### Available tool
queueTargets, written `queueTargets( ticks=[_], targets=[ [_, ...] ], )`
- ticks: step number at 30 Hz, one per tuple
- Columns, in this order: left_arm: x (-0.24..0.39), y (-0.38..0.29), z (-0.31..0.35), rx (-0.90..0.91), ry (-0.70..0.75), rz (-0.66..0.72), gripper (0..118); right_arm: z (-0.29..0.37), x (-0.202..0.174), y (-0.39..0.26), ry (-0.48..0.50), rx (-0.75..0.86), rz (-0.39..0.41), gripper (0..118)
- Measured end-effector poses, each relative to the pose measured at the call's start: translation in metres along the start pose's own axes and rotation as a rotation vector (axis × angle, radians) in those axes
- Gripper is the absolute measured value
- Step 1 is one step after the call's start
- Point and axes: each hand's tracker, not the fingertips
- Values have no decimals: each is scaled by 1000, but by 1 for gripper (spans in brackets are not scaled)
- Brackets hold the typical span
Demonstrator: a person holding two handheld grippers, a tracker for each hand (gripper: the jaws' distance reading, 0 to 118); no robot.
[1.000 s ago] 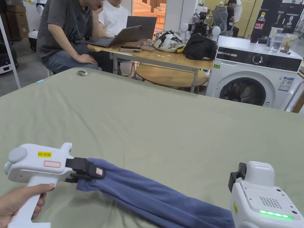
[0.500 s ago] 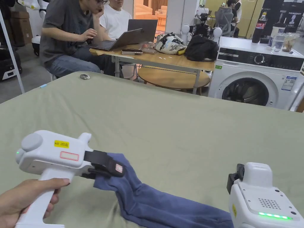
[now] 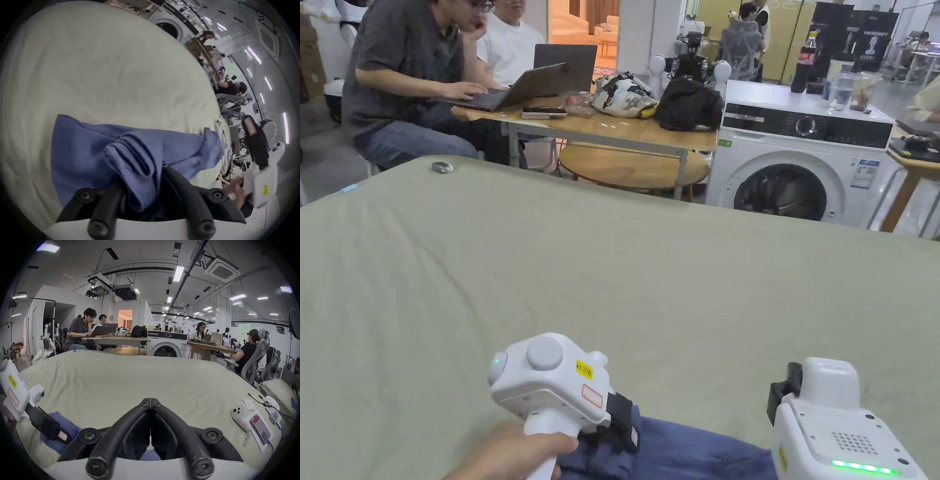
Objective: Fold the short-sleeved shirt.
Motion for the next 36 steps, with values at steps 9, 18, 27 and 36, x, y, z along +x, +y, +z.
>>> queueTargets(
  ticks=[9,18,27,36],
  targets=[
    [9,-7,28,14,-118,-19,59,-1,5,-1,-4,-10,-8,0],
    [-10,-18,75,160,-157,-15,4,4,9,-3,-2,-14,-22,0],
    [1,-22,0,1,-256,-56,3,7,11,-5,3,-19,-25,0],
    [4,-23,-71,-51,-282,-10,0,5,17,-7,-7,-27,-20,0]
  ],
)
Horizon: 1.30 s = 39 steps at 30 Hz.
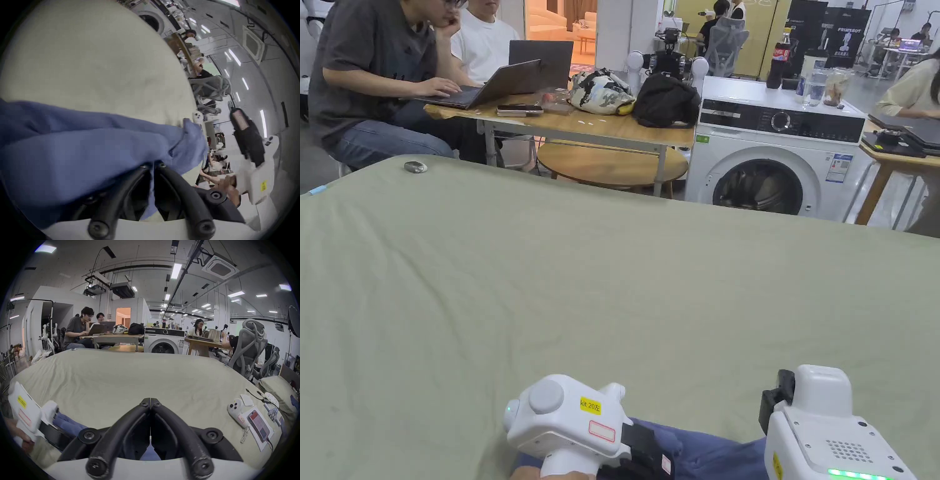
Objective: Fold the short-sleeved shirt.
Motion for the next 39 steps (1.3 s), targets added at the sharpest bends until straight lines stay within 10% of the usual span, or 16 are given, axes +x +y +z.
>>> queueTargets(
  ticks=[10,17,26,32,35,39],
  targets=[
    [37,1,27,10,48,-107,2,2,4,-1,-13,3,-4,0],
    [22,-11,140,229,62,-105,78,0,5,6,-2,32,-21,0],
    [-77,-18,180,236,98,59,78,3,0,13,17,94,-41,0],
    [-106,-17,144,196,-213,69,77,12,-1,14,26,128,-57,0],
    [-107,-18,143,151,-131,108,22,14,0,15,19,134,-50,0],
    [-110,-16,129,217,-196,128,9,14,3,16,9,127,-46,0]
  ],
)
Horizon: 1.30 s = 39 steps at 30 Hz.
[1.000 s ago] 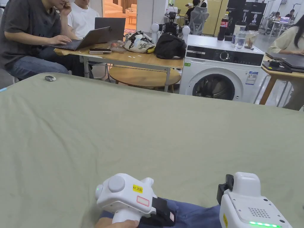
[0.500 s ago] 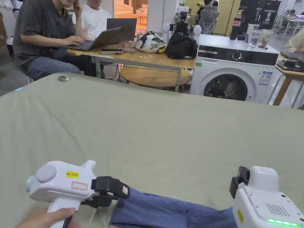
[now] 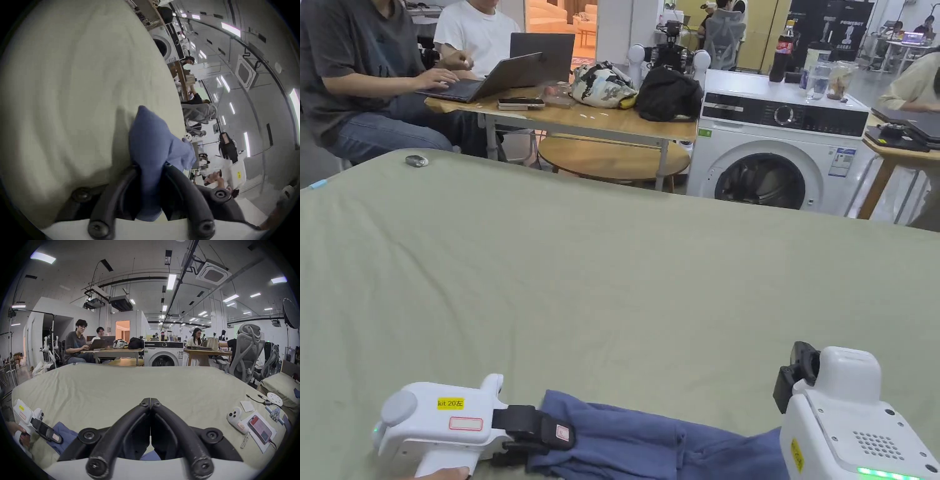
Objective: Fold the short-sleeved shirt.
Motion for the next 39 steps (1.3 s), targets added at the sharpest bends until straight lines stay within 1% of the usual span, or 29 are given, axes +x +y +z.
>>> queueTargets(
  ticks=[3,4,6,9,11,12,14,16,18,19,20,23,24,27,28,30,33,36,39],
  targets=[
    [10,8,-3,-6,10,-38,7,-1,2,0,-6,-8,8,0],
    [29,-14,16,6,-7,-40,7,-1,3,1,-6,-11,9,0],
    [45,-8,29,34,-37,-51,7,-2,3,1,-10,-11,11,0],
    [70,-4,56,70,-15,-102,7,-2,3,2,-7,-12,9,0],
    [80,11,74,91,19,-106,7,-4,1,1,-4,-15,11,0],
    [79,-2,85,121,48,-115,7,-5,0,1,0,-16,12,0],
    [90,7,102,141,90,-139,7,-5,-2,1,8,-17,12,0],
    [101,2,113,165,192,-177,7,-6,-6,1,15,-18,15,0],
    [122,7,110,147,285,-218,7,-6,-8,1,25,-19,16,0],
    [132,9,105,143,305,-234,7,-6,-10,1,27,-21,17,0],
    [141,-3,100,126,319,-264,7,-6,-11,1,31,-22,17,0],
    [168,-1,76,114,313,-312,7,-7,-11,1,34,-23,15,0],
    [173,-12,70,106,314,-318,7,-6,-10,1,33,-25,14,0],
    [196,-11,41,67,323,-388,7,-5,-6,0,23,-32,21,0],
    [204,-20,30,46,315,-414,7,-4,-3,0,14,-32,21,0],
    [215,-20,5,15,324,-432,7,-4,3,0,8,-39,10,0],
    [225,-26,-39,-40,389,-459,7,-3,10,-2,-5,-49,-8,0],
    [231,-35,-87,-109,420,-481,7,0,15,-4,-16,-58,-11,0],
    [228,-41,-134,-170,492,-489,7,1,20,-6,-25,-68,-11,0]
  ],
)
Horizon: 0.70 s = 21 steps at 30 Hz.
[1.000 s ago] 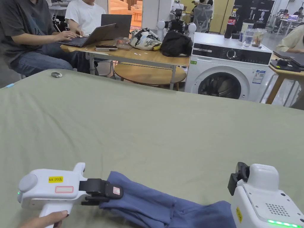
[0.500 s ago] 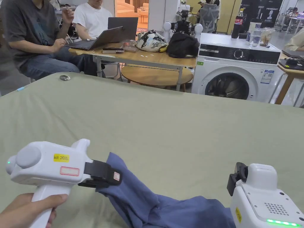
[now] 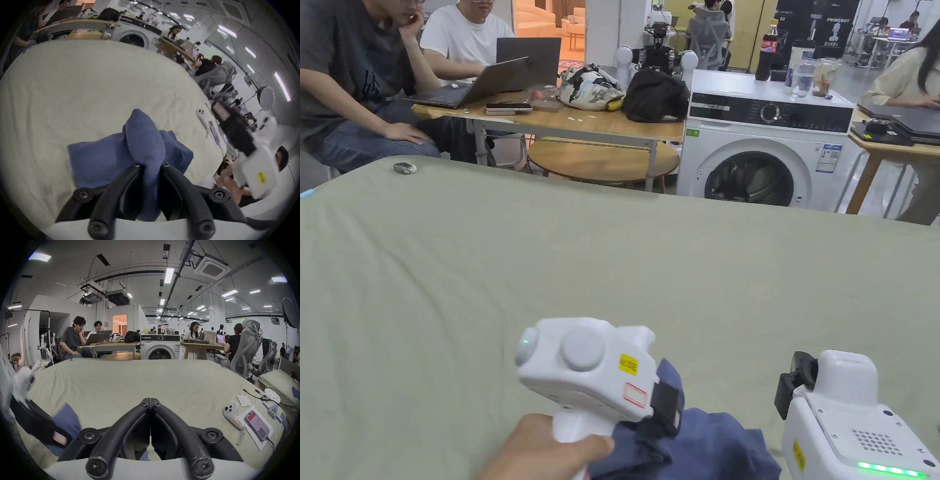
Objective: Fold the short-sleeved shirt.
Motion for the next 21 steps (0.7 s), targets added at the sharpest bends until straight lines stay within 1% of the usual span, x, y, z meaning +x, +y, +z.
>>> queueTargets(
  ticks=[2,4,7,8,9,12,13,14,15,19,21],
  targets=[
    [12,-1,-26,-50,46,-7,7,1,3,-1,-8,-5,-1,0],
    [15,-2,-46,-65,47,-10,7,1,8,-2,-16,-9,-5,0],
    [18,-7,-60,-65,51,0,7,1,13,-3,-29,-15,-14,0],
    [16,-7,-61,-60,52,8,11,2,14,-3,-32,-17,-16,0],
    [17,-8,-59,-57,42,18,19,2,15,-3,-35,-19,-19,0],
    [9,-10,-46,-38,-96,56,44,1,17,-4,-36,-25,-31,0],
    [8,-10,-40,-33,-133,60,48,1,18,-4,-36,-27,-32,0],
    [6,-10,-34,-32,-165,78,48,1,18,-4,-36,-28,-32,0],
    [3,-11,-27,-21,-192,96,54,1,18,-4,-34,-29,-34,0],
    [-10,-7,0,59,-320,137,54,2,18,-4,-31,-28,-35,0],
    [-20,-7,5,103,-346,146,53,5,19,-3,-30,-28,-34,0]
  ],
)
